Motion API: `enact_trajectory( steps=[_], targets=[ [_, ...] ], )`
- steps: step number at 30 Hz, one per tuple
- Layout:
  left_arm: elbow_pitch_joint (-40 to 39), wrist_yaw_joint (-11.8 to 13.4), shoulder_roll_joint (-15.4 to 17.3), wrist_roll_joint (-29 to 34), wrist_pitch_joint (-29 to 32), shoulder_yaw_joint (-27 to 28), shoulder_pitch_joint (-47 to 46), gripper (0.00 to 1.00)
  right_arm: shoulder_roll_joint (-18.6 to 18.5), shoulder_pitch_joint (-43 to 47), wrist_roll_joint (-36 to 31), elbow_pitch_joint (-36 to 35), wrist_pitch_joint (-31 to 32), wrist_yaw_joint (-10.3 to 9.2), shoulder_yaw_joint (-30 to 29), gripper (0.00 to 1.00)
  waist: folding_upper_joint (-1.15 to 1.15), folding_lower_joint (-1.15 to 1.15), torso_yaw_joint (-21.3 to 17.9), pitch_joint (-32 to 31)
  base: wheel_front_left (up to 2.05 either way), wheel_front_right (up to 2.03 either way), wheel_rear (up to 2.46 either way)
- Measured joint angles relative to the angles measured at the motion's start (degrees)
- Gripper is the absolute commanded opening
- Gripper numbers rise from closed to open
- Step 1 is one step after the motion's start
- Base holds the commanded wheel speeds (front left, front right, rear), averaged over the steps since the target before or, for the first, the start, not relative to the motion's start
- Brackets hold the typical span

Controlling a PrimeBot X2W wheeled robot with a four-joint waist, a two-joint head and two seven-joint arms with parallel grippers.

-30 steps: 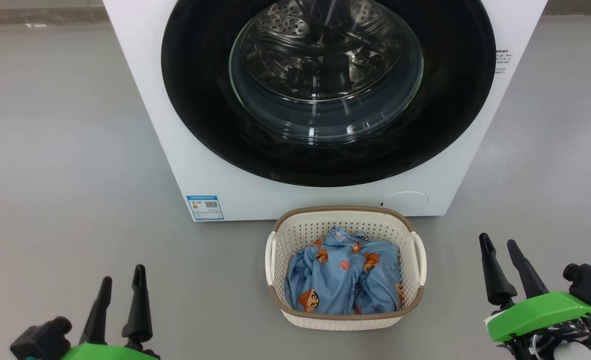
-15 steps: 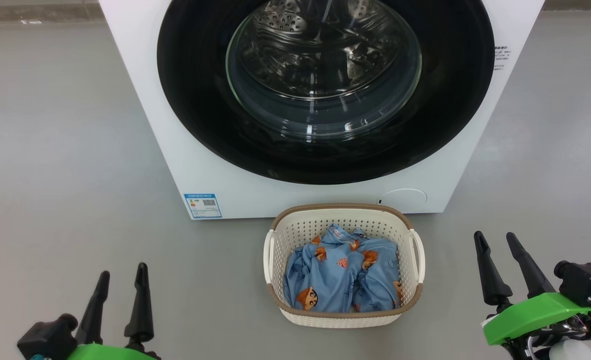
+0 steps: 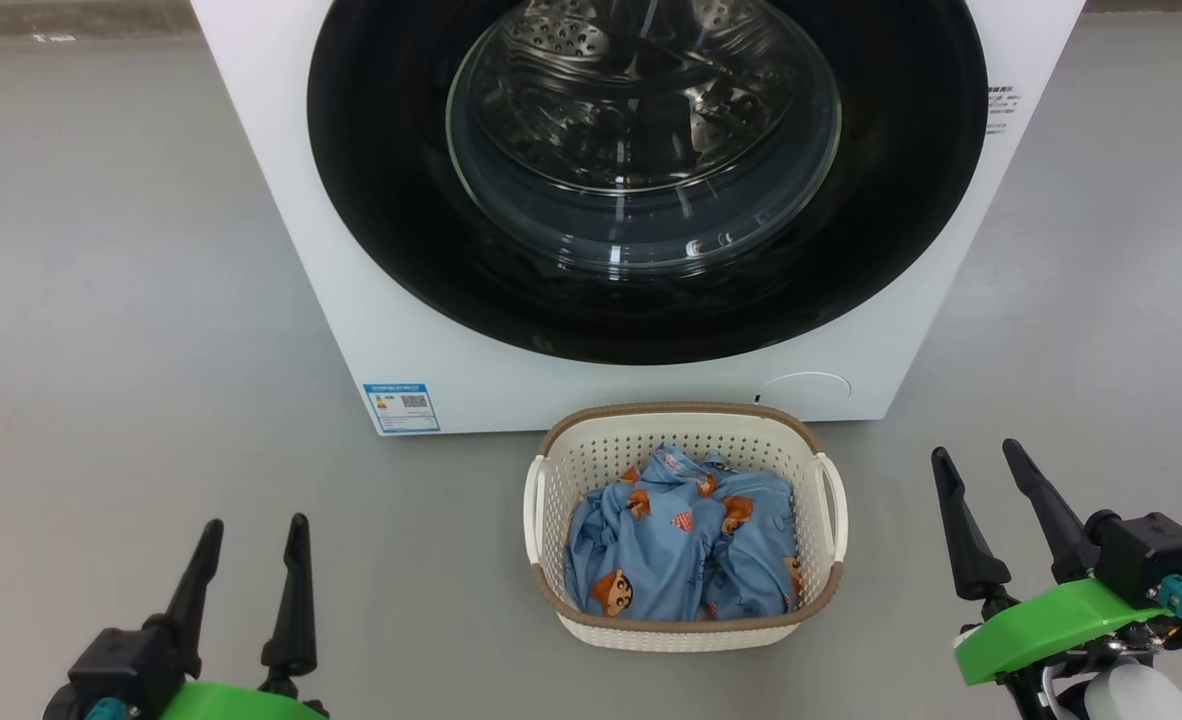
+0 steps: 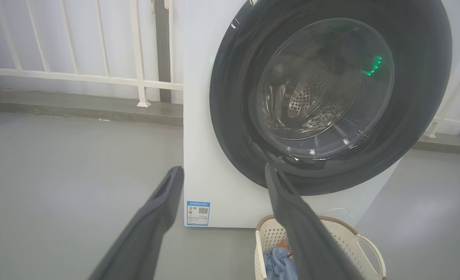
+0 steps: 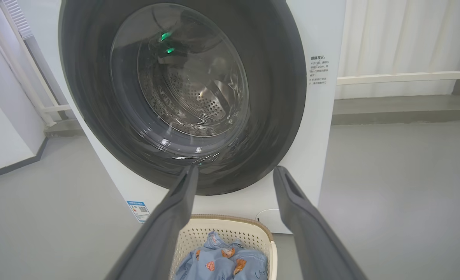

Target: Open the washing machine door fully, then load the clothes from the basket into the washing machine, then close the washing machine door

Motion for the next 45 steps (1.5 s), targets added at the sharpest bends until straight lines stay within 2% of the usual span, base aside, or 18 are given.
enact_trajectory(
  steps=[8,21,36,45],
  targets=[
    [1.11,-0.01,0.01,4.36,-1.19,0.25,-0.08,1.00,-0.04,0.02,-4.76,-0.25,-1.40,0.00,-1.53,1.00,0.00,0.00,-0.31,-0.02,0.00,0.00,0.00],
    [4.31,-0.01,-0.29,3.48,-1.27,2.78,-1.11,1.00,1.47,0.70,-5.20,-0.66,-1.41,0.00,-5.10,1.00,0.00,0.00,-0.50,-0.17,0.00,0.00,0.00],
    [5.25,0.53,-0.41,6.36,-1.27,3.56,-1.22,1.00,1.98,0.70,-5.24,-0.96,-1.41,0.00,-5.38,1.00,0.00,0.00,-1.01,0.07,0.01,0.04,-0.05],
    [5.25,0.58,-0.42,7.46,-1.27,4.27,-1.25,1.00,2.26,0.70,-5.24,-1.25,-1.41,0.00,-5.50,1.00,0.00,0.00,-1.17,0.46,0.59,0.59,-1.19]
  ],
)
